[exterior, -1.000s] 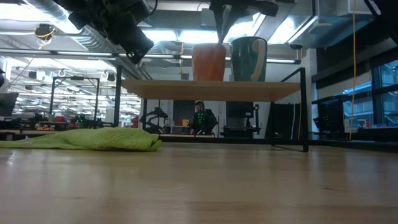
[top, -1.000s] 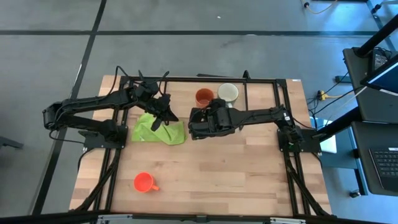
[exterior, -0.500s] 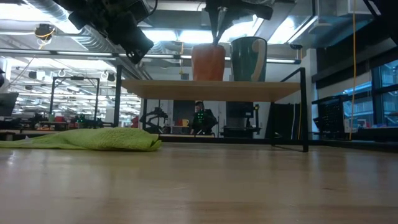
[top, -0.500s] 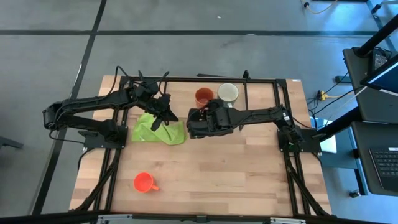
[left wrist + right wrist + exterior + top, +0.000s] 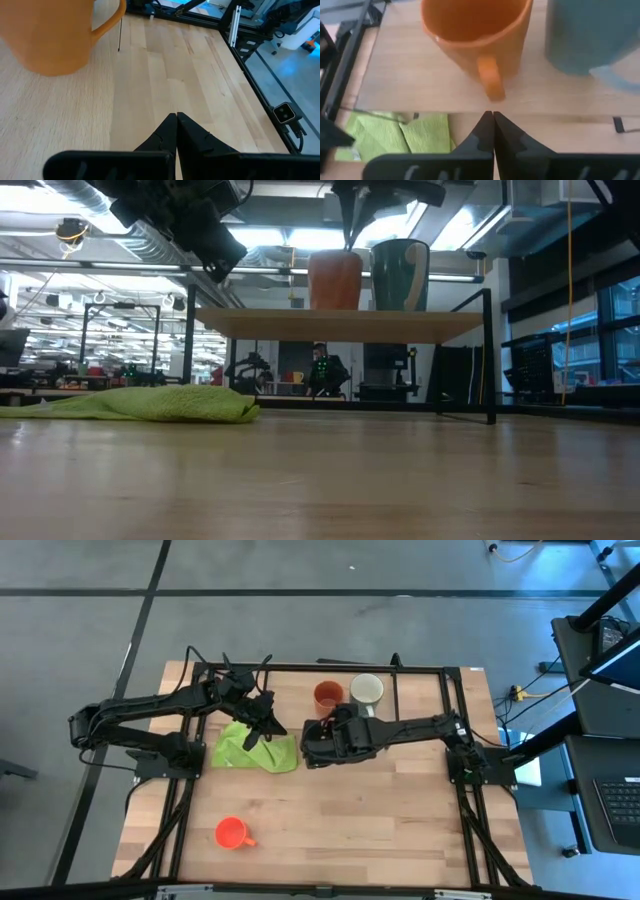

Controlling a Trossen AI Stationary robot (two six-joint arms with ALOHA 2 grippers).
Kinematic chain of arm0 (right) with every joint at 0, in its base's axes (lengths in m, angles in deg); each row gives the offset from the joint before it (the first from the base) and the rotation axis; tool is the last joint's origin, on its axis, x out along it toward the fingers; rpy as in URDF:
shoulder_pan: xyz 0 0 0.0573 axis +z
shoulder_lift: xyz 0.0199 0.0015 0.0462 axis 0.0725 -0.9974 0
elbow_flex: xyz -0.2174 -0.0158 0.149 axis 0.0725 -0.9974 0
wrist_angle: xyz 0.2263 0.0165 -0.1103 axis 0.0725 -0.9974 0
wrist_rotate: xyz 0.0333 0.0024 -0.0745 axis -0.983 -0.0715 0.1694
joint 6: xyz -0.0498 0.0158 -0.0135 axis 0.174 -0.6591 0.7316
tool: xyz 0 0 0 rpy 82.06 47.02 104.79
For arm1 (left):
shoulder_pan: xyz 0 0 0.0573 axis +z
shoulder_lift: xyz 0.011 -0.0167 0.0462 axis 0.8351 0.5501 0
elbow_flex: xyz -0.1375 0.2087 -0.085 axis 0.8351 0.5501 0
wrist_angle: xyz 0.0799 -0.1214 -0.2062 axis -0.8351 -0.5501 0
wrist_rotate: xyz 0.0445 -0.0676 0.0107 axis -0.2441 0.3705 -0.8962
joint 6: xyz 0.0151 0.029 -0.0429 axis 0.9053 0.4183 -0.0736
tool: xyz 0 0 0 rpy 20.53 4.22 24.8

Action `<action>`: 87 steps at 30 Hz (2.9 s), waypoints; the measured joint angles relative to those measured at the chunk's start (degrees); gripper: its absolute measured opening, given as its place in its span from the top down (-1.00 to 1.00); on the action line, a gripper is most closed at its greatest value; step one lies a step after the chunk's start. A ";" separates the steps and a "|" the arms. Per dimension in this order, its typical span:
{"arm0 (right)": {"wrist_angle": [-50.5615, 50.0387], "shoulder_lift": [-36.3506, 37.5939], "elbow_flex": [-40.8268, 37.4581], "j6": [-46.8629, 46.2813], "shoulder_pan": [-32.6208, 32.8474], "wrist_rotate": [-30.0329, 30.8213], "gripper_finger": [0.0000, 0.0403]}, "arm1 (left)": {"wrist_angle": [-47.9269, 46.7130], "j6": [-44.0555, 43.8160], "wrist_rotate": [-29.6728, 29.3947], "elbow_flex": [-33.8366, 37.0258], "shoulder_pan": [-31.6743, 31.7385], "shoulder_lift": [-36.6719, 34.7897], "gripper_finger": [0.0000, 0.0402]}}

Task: Stack small to large cups/mugs on shelf
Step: Put the light orange mug on the shelf, then put the orange mug on the shelf

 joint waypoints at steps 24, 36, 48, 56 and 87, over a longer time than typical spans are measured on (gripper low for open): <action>-2.93 -0.04 -0.02 2.16 -2.32 1.39 1.00 | -1.31 -0.06 -0.90 0.00 0.02 0.00 0.99; -2.93 -0.04 -0.02 3.20 -3.45 0.96 1.00 | -1.29 0.62 -0.90 0.00 0.02 -0.01 0.99; -2.75 -0.04 -0.02 3.09 -3.28 0.95 1.00 | -1.27 1.07 -0.91 0.00 0.02 -0.01 0.99; 1.68 -0.04 -0.02 5.93 -3.10 0.96 1.00 | -1.25 1.07 -1.09 0.00 0.02 0.00 0.99; 36.48 -0.04 5.54 41.32 8.90 7.08 0.39 | -4.96 2.33 9.65 -0.07 -1.85 -6.09 0.98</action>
